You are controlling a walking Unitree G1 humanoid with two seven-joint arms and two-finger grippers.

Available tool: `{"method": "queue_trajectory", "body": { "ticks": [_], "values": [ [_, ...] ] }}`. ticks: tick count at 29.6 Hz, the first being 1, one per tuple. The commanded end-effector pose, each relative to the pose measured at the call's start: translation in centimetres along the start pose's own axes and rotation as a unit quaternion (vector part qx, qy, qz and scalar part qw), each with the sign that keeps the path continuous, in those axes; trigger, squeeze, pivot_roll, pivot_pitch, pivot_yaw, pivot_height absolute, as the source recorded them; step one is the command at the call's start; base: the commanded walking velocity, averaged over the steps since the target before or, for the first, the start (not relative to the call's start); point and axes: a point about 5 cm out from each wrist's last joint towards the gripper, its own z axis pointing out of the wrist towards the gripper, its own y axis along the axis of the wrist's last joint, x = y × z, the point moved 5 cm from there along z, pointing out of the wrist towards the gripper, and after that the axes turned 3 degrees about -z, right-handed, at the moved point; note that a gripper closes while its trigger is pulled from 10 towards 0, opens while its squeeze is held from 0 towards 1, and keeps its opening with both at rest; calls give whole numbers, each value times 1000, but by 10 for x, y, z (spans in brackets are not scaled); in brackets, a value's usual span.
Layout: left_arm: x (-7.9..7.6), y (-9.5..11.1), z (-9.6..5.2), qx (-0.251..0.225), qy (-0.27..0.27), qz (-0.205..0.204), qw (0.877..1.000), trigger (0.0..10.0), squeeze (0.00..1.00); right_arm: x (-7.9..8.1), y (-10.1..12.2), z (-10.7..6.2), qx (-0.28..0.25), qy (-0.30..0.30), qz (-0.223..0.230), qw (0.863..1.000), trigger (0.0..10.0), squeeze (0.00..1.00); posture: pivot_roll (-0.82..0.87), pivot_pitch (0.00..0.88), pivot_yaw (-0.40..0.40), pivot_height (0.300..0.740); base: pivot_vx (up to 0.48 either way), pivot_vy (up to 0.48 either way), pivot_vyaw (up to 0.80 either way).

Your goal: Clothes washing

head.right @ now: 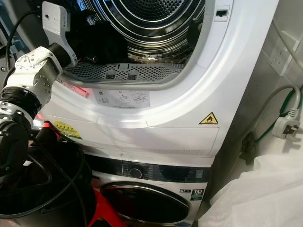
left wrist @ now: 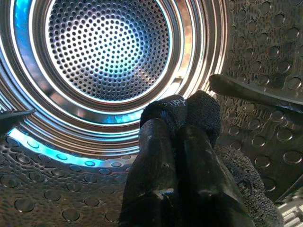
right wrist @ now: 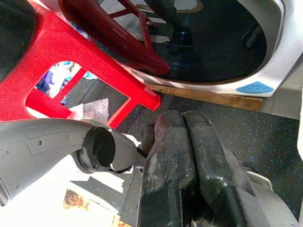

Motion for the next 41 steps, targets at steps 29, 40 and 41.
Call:
{"method": "queue_trajectory", "body": {
  "ticks": [29,40,41],
  "values": [
    [-18,7,11,16,-29,86,996,10000,1000,-6,-27,-7,55,-38,22,998,10000,0,-147,52,127,740,0,0,0],
    [9,24,10,-4,90,137,986,10000,1000,-2,-25,-4,55,-37,15,998,10000,0,-134,60,123,740,0,0,0],
    [9,24,10,-4,90,137,986,10000,1000,-2,-25,-4,55,-37,15,998,10000,0,-134,60,123,740,0,0,0]
  ]
}}
